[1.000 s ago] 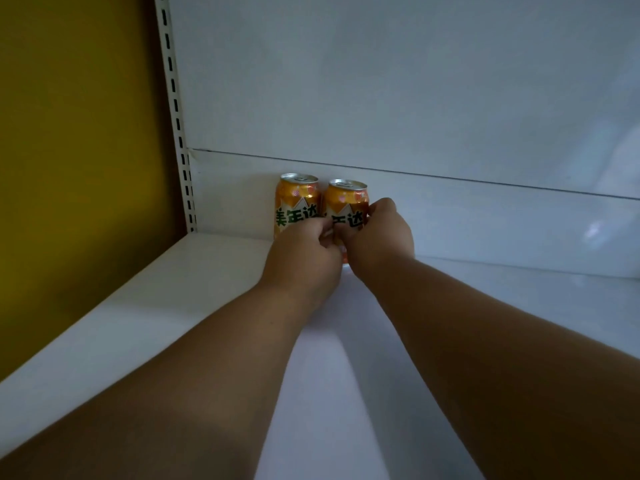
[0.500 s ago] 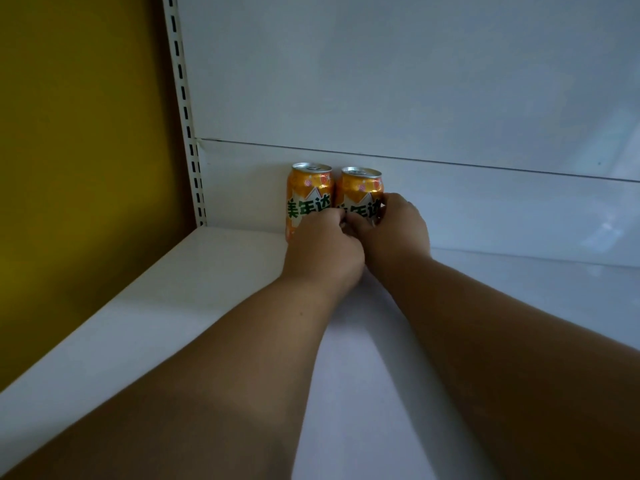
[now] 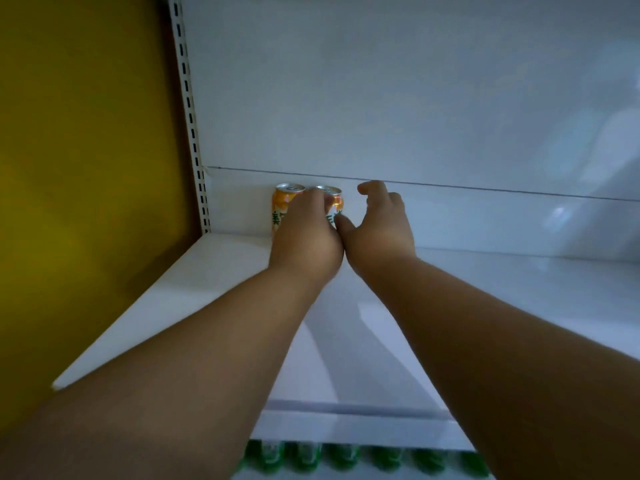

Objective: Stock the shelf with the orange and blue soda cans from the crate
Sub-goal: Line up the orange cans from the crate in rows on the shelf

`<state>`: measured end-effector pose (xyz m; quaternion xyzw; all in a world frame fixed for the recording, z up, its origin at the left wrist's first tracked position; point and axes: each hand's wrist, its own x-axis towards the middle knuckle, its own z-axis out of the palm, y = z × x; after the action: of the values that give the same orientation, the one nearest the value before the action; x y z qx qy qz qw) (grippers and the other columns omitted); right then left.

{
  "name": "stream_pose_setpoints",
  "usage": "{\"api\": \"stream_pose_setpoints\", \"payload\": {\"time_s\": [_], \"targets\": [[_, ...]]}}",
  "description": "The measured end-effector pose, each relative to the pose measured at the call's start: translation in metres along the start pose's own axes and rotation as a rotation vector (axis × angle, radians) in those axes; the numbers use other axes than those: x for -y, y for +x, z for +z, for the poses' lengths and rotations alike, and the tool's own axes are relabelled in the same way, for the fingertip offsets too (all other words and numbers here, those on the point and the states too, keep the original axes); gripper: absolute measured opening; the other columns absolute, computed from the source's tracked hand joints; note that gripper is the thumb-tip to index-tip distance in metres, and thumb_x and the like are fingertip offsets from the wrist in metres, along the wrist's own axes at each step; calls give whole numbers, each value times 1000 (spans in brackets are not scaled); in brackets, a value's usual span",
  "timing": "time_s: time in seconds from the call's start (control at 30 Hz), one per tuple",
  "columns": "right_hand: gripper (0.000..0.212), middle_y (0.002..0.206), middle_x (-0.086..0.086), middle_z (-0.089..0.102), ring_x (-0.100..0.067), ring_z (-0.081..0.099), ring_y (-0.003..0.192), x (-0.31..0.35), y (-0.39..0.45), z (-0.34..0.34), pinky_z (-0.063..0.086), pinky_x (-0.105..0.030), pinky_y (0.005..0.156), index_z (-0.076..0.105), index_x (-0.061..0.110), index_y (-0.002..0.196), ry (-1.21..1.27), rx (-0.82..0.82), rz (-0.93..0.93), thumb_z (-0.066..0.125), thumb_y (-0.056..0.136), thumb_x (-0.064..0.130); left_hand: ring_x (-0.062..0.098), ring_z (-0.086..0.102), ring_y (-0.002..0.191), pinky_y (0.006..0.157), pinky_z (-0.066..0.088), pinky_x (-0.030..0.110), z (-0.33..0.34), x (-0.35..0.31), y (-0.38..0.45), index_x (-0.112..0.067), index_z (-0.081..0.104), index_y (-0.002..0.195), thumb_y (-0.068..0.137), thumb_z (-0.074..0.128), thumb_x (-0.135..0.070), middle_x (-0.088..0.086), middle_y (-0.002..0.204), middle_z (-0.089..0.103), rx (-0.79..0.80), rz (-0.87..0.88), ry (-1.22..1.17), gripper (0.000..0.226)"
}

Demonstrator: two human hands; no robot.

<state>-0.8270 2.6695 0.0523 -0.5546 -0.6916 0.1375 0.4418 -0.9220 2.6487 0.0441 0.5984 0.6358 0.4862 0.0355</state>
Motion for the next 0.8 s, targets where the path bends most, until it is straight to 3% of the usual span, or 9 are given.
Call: {"api": "stream_pose_setpoints", "payload": {"time_s": [0.13,0.3,0.43,0.5,0.6,0.8], "targets": [[51,140,-1,42,-21,49,125,17,-57,-70,44,-32,92,42,25,139,21,-84,-96,62,92,21,15,57,102,84,45,28,-25,-57,-57,-17,58,117,91,47,-2,-3,116,57,-41,119,-119,32],[48,138,4,42,-14,48,123,23,-142,-164,41,-25,89,46,25,136,10,-191,-135,61,91,17,13,57,99,82,47,27,-47,-129,-138,-17,55,118,95,47,-4,-1,118,58,-39,233,-205,28],[46,136,4,43,-13,50,120,10,-220,-233,41,-23,90,50,27,134,-21,-283,-113,60,91,14,12,55,99,81,37,12,-56,-186,-212,-12,56,117,95,48,-5,2,116,57,-16,384,-236,24],[44,134,4,44,-12,50,118,-7,-261,-258,40,-21,88,52,27,132,-46,-325,-64,59,91,12,11,53,98,80,34,8,-50,-208,-255,-9,56,117,95,47,-5,3,115,57,40,442,-261,25],[41,132,5,45,-11,51,115,-45,-323,-281,39,-21,85,53,27,129,-78,-369,64,59,91,12,15,54,99,83,38,19,-23,-223,-318,-7,57,116,92,48,-3,7,114,58,158,479,-310,26],[38,132,1,43,-16,52,114,-154,-420,-275,49,-37,94,54,24,128,-112,-354,400,60,91,14,24,55,104,87,41,27,72,-198,-422,-6,59,115,90,50,-4,11,114,58,514,462,-328,27]]}}
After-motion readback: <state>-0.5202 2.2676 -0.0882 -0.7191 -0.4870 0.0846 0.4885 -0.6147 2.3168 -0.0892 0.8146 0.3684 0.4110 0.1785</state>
